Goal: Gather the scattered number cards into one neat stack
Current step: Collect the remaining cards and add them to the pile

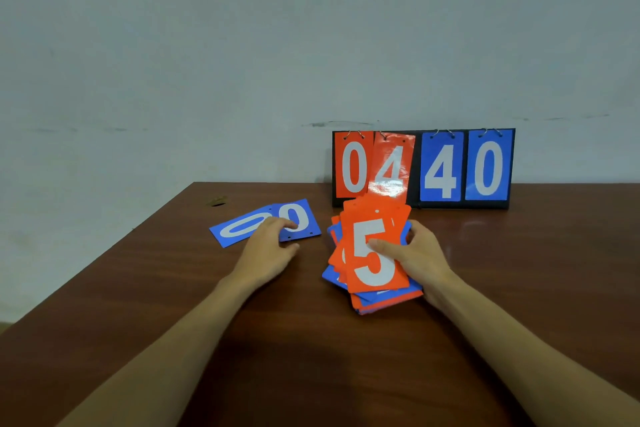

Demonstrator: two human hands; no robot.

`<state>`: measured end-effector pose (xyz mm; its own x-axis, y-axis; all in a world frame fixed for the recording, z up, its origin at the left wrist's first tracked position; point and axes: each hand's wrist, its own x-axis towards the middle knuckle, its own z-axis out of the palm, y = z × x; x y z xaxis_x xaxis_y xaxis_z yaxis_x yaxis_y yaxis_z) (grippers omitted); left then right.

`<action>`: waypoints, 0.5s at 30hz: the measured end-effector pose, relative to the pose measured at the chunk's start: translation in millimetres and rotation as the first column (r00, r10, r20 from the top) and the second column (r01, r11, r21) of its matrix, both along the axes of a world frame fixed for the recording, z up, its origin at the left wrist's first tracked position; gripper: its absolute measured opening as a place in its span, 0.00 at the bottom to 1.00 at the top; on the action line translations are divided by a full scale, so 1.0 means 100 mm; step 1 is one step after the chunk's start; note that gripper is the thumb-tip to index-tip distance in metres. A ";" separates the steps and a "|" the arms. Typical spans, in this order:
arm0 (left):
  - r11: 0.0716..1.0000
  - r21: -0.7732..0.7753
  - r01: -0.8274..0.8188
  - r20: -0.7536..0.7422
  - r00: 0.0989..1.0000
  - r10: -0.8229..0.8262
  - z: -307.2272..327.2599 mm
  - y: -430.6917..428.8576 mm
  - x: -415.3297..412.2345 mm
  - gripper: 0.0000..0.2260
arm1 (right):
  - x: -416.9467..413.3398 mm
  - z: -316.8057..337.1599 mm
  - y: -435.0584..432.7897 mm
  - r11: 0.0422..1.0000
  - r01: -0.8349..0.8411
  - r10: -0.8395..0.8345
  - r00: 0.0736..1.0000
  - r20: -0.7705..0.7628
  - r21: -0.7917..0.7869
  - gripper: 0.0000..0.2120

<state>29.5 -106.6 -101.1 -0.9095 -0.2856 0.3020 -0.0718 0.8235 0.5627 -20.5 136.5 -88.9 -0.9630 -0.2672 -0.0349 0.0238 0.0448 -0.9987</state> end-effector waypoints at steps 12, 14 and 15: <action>0.927 -0.374 0.015 -0.053 0.998 -0.038 -0.01 -0.12 -0.22 0.10 | -0.05 -0.08 0.03 0.999 -0.043 0.043 0.999 -0.009 0.010 0.21; 0.957 -0.283 -0.063 -0.239 0.971 -0.007 0.08 -0.15 -0.12 0.08 | -0.02 -0.04 0.05 0.999 -0.021 0.022 1.000 0.013 -0.041 0.19; 0.973 -0.214 -0.081 -0.322 0.947 0.008 0.16 -0.17 -0.06 0.08 | 0.00 -0.02 0.07 0.998 -0.010 0.012 1.000 0.027 -0.068 0.18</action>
<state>23.4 -123.4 -85.3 -0.7437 -0.2160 0.6327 0.0411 0.9298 0.3657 -20.6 143.3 -90.7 -0.9588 -0.2808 -0.0425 0.0510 -0.0230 -0.9984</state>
